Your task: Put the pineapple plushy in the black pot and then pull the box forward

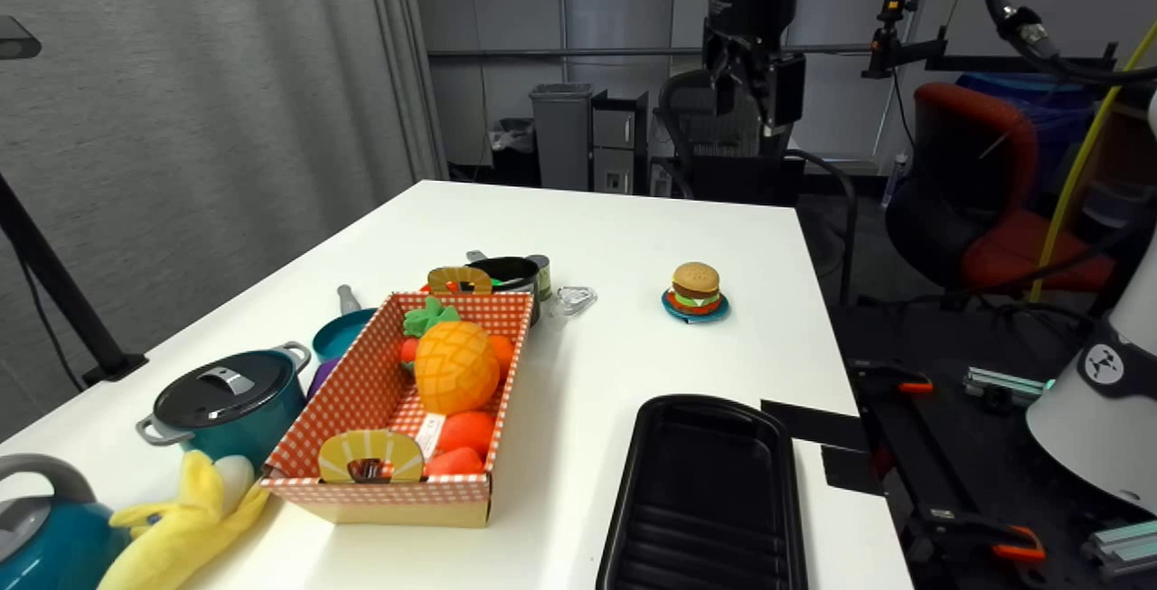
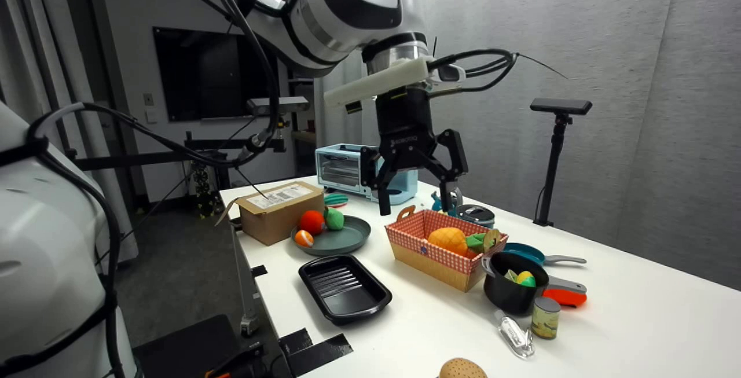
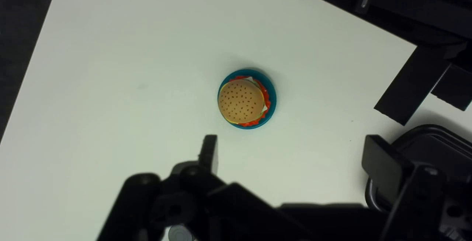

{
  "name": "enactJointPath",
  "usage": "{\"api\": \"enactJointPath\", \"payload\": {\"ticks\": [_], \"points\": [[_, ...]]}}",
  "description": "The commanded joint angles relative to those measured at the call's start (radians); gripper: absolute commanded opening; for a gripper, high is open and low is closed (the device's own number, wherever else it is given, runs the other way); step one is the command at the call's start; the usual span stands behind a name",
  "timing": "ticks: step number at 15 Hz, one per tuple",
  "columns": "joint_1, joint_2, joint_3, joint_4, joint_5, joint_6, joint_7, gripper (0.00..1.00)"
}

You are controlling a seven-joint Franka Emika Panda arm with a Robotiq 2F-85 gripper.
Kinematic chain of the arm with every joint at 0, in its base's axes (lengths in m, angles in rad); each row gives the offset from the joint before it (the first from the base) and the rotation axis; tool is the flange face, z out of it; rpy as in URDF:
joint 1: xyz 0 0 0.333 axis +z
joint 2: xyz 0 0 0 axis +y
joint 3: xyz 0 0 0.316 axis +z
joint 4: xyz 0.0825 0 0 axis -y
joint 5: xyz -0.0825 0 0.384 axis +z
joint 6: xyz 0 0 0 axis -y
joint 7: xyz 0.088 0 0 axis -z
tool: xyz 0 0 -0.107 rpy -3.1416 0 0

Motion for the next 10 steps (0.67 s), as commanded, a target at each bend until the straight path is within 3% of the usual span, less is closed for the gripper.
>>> {"api": "enactJointPath", "payload": {"ticks": [1,5,10], "points": [[0.025,0.032,0.038,0.044,-0.086,0.027,0.014,1.0],[0.051,0.063,0.069,0.084,-0.124,0.089,0.009,1.0],[0.082,0.11,0.075,0.145,-0.015,0.232,0.074,1.0]]}}
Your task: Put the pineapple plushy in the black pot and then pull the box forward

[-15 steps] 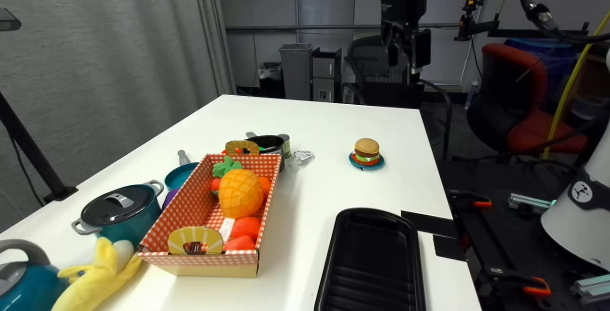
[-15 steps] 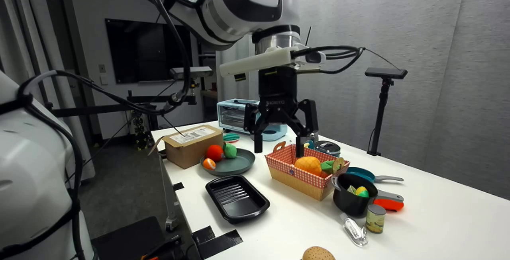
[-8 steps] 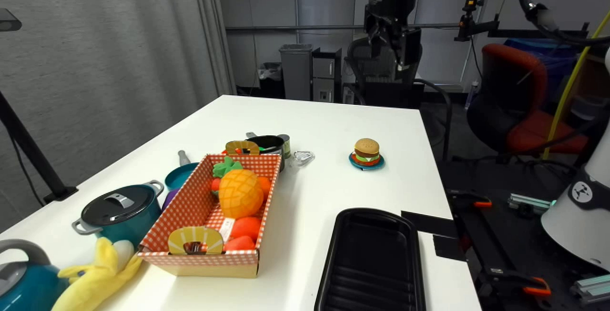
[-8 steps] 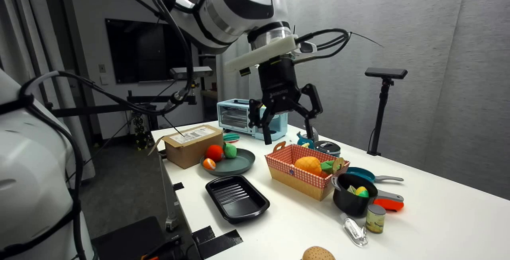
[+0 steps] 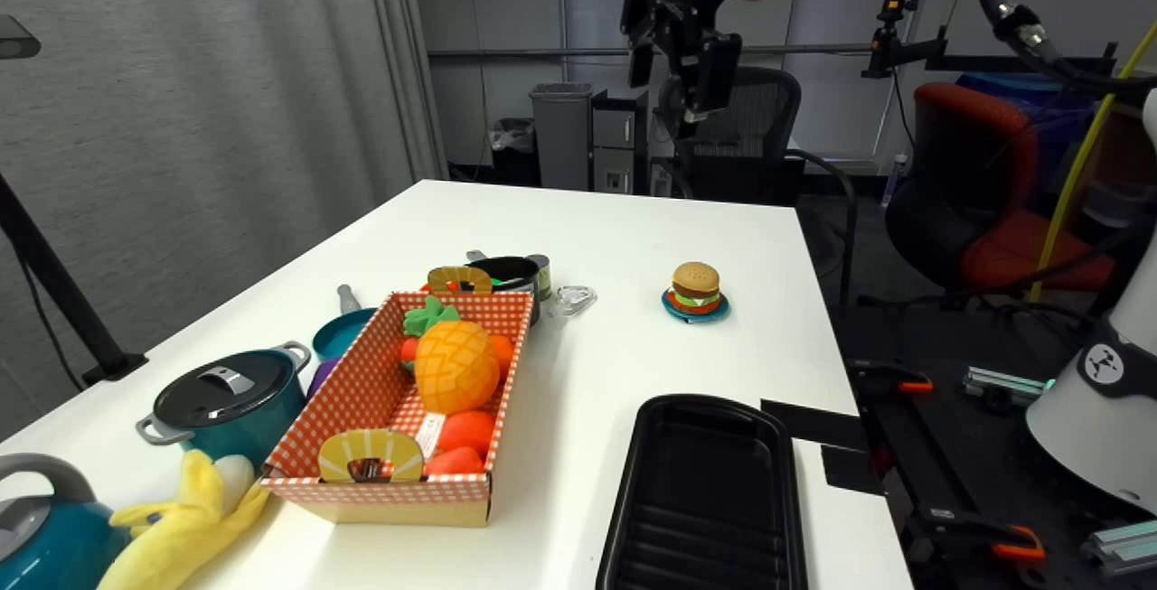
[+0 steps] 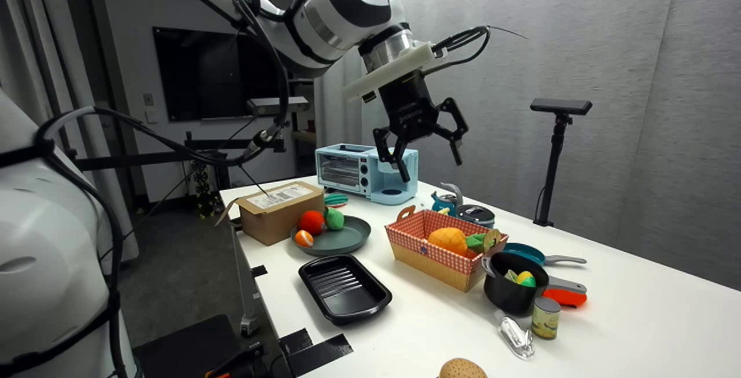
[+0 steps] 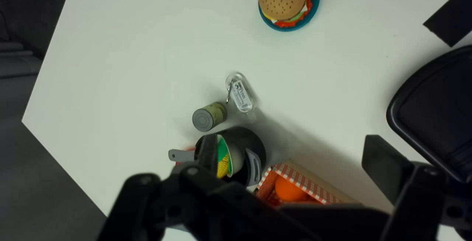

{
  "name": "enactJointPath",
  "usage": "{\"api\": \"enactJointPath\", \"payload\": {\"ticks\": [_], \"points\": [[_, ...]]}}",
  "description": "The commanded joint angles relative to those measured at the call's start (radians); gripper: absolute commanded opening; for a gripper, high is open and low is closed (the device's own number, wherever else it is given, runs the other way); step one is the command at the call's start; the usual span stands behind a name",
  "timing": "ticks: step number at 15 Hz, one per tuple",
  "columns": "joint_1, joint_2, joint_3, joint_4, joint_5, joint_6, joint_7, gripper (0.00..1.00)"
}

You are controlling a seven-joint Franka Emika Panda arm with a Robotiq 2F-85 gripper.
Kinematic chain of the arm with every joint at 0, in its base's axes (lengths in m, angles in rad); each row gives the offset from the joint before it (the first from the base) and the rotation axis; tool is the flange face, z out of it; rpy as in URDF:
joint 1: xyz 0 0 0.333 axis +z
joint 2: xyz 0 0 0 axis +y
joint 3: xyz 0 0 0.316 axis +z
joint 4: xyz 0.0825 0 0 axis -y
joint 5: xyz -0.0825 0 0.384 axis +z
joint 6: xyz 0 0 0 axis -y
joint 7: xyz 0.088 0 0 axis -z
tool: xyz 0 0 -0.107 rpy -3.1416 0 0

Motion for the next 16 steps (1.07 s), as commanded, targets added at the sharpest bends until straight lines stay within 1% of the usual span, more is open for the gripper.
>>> {"api": "enactJointPath", "payload": {"ticks": [1,4,7,11,13,16], "points": [[0.027,0.055,0.001,0.074,0.077,0.075,0.067,1.0],[0.03,0.103,0.017,0.127,0.102,0.142,0.125,1.0],[0.036,0.163,0.041,0.182,0.094,0.228,0.195,1.0],[0.038,0.271,0.066,0.266,0.073,0.325,0.253,1.0],[0.041,0.33,0.072,0.312,0.063,0.351,0.28,1.0],[0.049,0.417,0.065,0.377,0.094,0.369,0.289,1.0]]}}
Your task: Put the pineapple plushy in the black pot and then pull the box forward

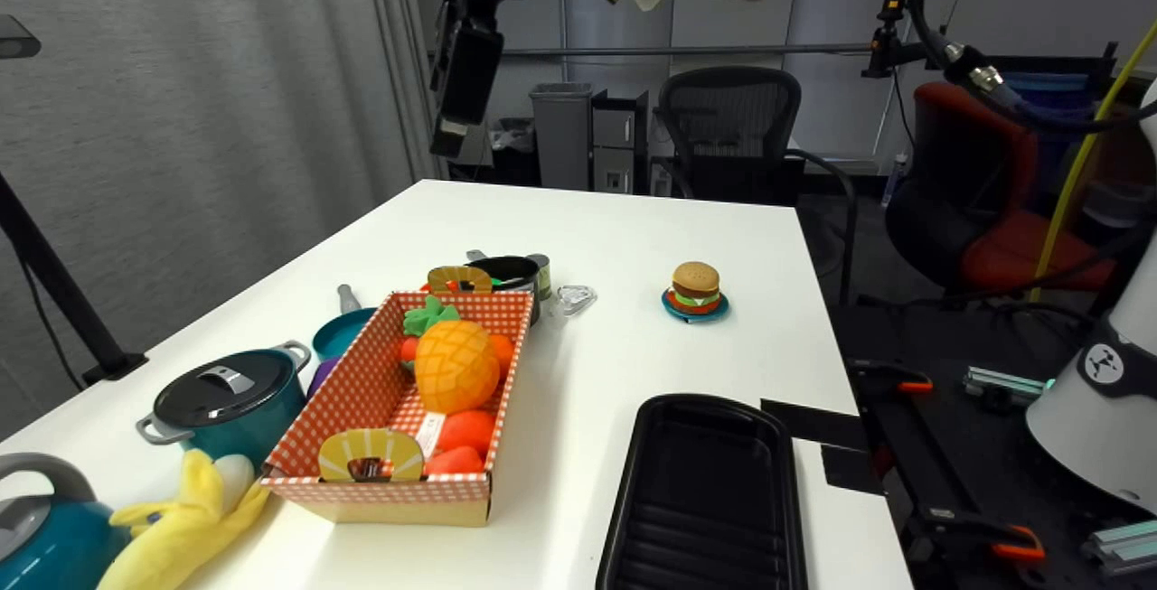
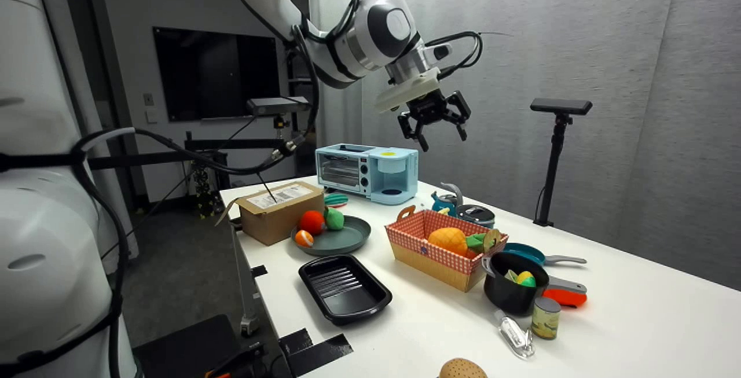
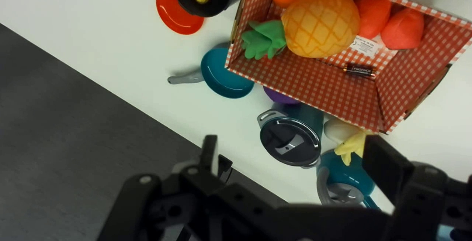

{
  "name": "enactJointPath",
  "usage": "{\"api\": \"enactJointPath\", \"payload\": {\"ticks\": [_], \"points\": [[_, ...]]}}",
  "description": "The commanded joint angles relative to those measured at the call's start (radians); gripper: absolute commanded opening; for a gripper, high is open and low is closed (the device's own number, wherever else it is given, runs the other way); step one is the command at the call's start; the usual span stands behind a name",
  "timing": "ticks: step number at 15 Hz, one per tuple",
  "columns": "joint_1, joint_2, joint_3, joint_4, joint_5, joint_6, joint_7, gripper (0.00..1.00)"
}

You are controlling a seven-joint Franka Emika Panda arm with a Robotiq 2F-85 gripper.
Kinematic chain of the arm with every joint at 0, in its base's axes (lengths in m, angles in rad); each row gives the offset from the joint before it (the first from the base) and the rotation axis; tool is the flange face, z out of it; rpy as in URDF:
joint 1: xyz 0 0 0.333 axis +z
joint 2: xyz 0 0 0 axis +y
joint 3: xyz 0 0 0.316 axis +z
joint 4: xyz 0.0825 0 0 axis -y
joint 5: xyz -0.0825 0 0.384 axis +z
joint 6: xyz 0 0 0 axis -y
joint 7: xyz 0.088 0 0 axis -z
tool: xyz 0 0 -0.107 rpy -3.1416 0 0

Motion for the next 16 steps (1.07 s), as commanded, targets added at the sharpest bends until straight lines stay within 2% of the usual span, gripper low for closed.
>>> {"api": "enactJointPath", "payload": {"ticks": [1,8,16], "points": [[0.014,0.126,-0.013,0.111,0.021,0.016,0.038,1.0],[0.028,0.251,-0.035,0.175,0.043,0.01,0.121,1.0],[0.069,0.323,-0.04,0.157,0.074,0.034,0.212,1.0]]}}
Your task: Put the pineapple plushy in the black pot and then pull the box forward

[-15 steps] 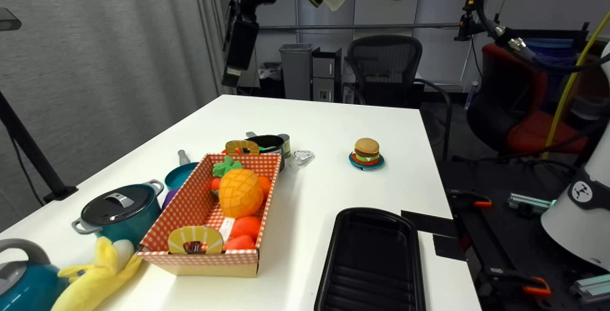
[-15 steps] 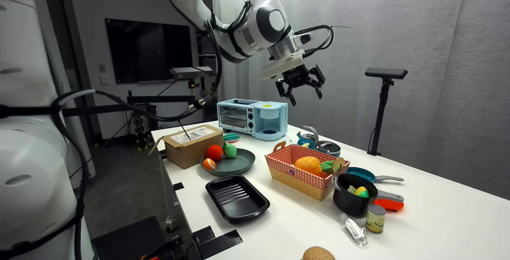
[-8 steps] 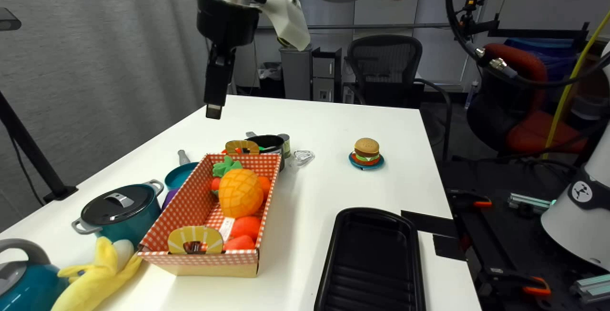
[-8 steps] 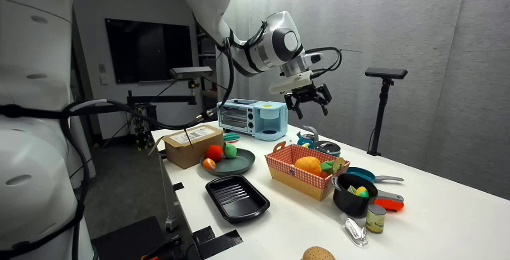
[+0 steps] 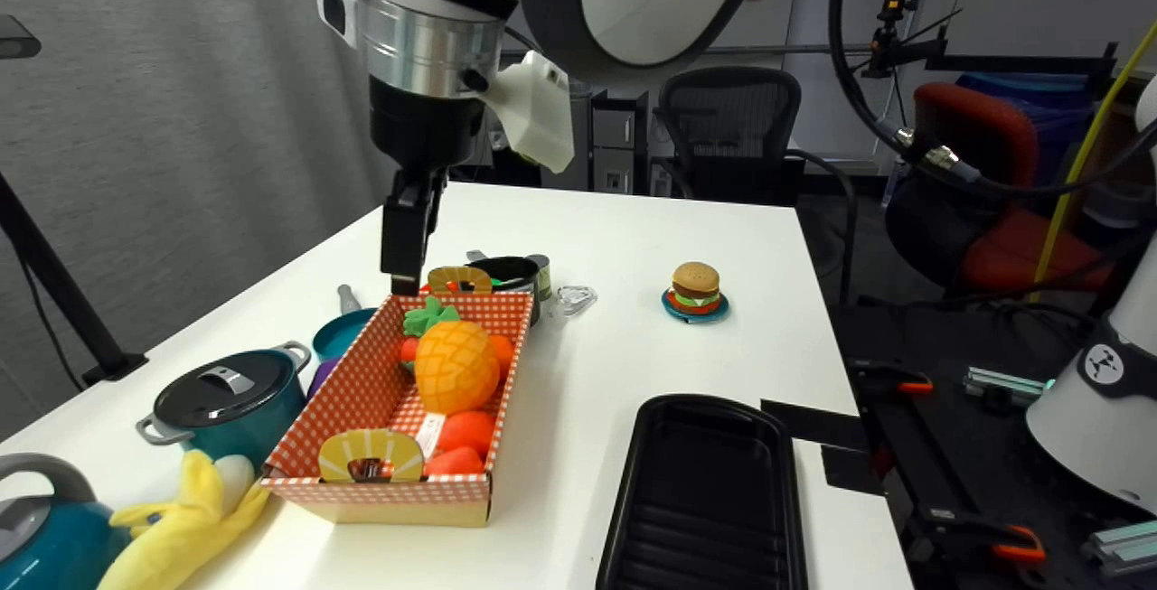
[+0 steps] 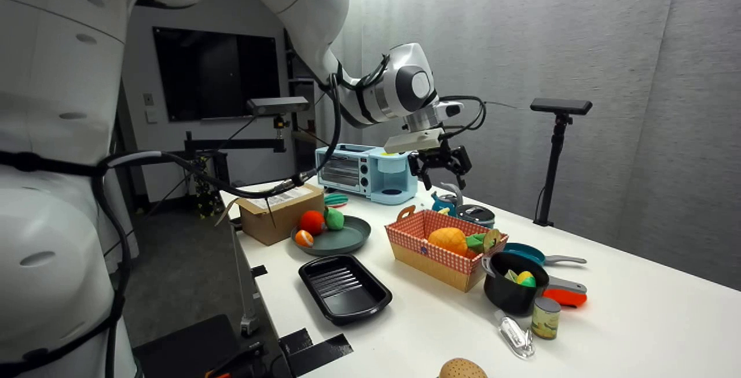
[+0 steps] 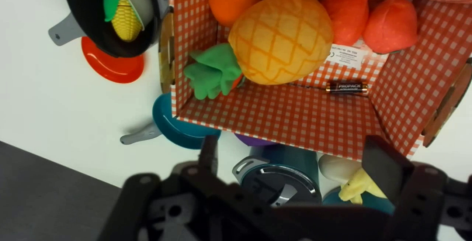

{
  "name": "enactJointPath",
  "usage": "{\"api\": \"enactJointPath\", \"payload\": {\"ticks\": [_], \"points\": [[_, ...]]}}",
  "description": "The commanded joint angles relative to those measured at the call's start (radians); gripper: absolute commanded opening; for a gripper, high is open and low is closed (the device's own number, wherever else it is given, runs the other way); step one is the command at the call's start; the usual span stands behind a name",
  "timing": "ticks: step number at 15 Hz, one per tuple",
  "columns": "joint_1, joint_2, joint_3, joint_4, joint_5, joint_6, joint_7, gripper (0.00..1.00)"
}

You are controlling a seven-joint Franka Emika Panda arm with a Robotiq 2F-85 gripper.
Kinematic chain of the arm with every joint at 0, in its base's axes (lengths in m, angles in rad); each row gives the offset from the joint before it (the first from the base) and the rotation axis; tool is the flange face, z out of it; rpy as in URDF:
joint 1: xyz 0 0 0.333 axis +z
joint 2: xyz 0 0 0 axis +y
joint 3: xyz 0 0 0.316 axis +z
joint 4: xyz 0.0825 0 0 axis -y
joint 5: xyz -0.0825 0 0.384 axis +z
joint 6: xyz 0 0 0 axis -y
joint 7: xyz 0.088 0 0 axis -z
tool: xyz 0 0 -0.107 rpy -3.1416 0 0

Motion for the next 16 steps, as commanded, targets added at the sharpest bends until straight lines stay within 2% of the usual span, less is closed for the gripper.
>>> {"api": "enactJointPath", "payload": {"ticks": [1,11,16], "points": [[0.024,0.049,-0.016,0.016,0.048,0.027,0.028,1.0],[-0.026,0.209,-0.051,0.091,0.183,0.053,-0.017,1.0],[-0.036,0.25,-0.063,0.139,0.212,0.039,-0.02,0.98]]}}
